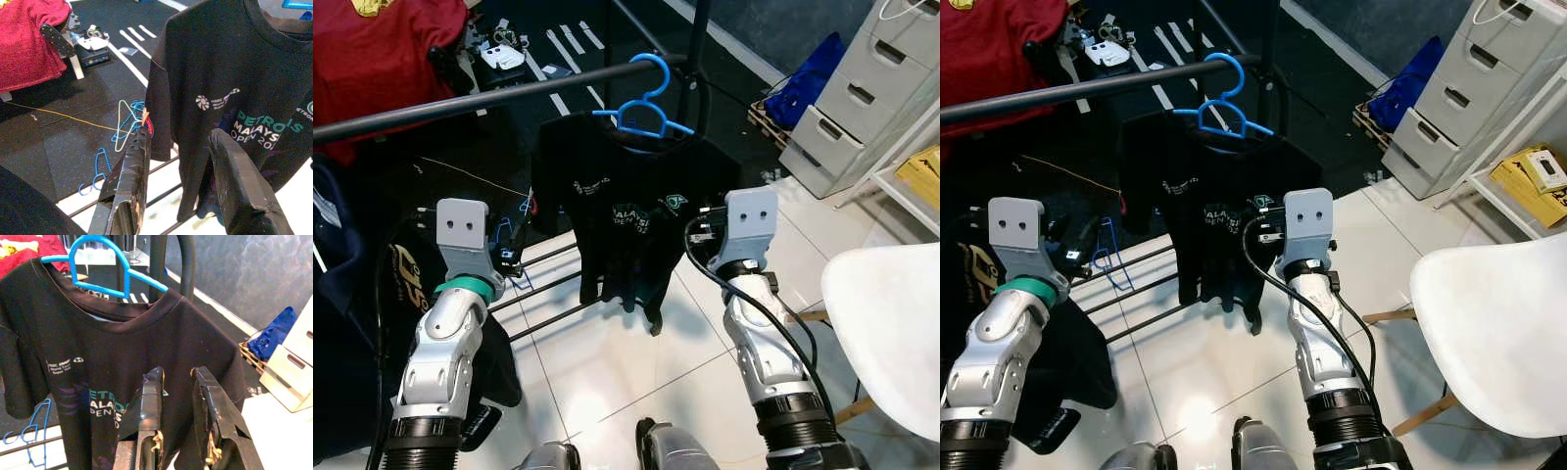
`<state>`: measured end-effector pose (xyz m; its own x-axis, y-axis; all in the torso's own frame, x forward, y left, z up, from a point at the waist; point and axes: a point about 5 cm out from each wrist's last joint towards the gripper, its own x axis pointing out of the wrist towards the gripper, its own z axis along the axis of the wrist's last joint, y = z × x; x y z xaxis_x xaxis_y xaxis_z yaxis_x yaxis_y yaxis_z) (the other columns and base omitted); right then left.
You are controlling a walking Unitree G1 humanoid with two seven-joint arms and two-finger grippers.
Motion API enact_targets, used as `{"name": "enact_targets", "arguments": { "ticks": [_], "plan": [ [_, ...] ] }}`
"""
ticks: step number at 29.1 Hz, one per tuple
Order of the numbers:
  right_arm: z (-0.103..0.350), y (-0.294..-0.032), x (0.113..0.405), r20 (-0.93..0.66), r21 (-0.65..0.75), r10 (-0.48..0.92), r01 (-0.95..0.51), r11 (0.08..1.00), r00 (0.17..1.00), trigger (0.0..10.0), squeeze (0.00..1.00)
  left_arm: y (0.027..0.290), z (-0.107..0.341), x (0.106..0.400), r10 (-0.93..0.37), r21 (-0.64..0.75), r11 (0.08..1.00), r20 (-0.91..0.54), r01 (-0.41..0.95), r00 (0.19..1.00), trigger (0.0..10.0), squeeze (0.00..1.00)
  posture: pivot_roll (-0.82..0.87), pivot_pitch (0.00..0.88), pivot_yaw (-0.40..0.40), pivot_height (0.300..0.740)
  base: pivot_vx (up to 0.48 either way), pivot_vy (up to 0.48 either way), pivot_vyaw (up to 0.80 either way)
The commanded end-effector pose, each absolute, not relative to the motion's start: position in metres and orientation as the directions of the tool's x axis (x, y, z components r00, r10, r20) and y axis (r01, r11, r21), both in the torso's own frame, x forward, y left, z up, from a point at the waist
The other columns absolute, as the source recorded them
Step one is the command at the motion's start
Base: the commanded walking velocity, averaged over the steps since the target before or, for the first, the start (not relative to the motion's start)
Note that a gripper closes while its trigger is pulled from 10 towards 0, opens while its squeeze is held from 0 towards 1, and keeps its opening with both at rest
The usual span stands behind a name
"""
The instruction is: Hang hanger
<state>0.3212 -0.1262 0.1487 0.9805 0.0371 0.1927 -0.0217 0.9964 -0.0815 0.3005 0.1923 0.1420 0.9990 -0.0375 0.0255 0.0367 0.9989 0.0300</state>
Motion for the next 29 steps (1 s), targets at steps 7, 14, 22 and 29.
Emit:
{"name": "enact_targets", "arguments": {
  "ticks": [7,14,22,29],
  "plan": [
    [0.161,-0.132,0.340,0.146,-0.065,0.143,-0.135,0.989,0.979,10.0,0.00,0.188,0.166,0.312,-0.036,0.146,0.989,0.089,0.023,0.995,10.0,0.00,-0.04,0.122,-0.072,0.740,0.000,0.000,0.00],
    [0.159,-0.132,0.337,0.143,-0.049,0.174,-0.169,0.984,0.974,10.0,0.00,0.188,0.165,0.311,-0.039,0.147,0.989,0.083,0.026,0.996,10.0,0.00,-0.04,0.125,-0.069,0.740,0.000,0.000,0.00],
    [0.155,-0.131,0.337,0.123,-0.046,0.190,-0.186,0.982,0.974,10.0,0.00,0.187,0.162,0.309,-0.044,0.142,0.989,0.073,0.033,0.996,10.0,0.00,-0.04,0.124,-0.063,0.740,0.000,0.000,0.00],
    [0.106,-0.162,0.288,0.036,-0.085,0.087,-0.083,0.993,0.996,10.0,0.00,0.155,0.126,0.273,-0.109,0.016,0.994,-0.016,0.110,0.994,10.0,0.00,-0.10,0.019,-0.048,0.740,0.000,0.000,0.00]
  ]
}}
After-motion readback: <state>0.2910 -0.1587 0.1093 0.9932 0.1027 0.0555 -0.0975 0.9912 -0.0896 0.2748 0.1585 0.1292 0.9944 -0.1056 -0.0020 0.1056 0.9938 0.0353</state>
